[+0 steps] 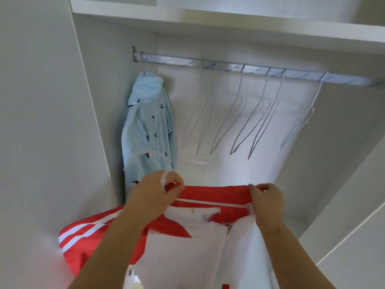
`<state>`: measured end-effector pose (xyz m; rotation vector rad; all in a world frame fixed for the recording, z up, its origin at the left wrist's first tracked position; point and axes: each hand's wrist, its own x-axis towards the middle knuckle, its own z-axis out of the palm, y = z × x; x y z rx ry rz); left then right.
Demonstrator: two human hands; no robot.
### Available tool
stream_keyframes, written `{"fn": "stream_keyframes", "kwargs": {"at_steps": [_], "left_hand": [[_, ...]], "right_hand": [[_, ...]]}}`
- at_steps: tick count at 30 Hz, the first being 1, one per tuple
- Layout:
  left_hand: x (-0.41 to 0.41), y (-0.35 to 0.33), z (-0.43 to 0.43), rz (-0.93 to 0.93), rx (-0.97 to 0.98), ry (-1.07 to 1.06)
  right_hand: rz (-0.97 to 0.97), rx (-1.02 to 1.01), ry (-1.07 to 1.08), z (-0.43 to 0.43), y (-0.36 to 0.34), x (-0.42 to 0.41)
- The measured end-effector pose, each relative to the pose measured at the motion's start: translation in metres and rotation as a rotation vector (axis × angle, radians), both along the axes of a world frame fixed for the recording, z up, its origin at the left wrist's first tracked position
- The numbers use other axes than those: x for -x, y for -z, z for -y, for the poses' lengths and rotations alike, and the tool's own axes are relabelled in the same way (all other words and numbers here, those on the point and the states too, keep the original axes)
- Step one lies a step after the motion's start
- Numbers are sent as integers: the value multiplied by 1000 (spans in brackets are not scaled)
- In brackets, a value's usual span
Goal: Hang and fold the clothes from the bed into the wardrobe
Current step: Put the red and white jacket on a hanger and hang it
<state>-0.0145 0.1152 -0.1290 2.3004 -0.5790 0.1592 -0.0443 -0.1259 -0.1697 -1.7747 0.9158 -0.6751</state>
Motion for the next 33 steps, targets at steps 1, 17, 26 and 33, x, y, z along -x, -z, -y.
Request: {"fn": "stream_keyframes", "kwargs": {"at_steps": [1, 17, 26, 33], "left_hand": [[3, 4, 12, 42, -87, 14], [-9, -1, 52, 56, 201, -79], [-4, -12, 60, 136, 180, 7], [3, -9, 76, 211, 70, 60]], "right_hand": [[26, 20, -8, -3, -3, -1], [89, -459, -719, 4, -26, 27], [-195, 577, -361, 14, -19, 17], [-307, 598, -611, -21, -24, 13]]}}
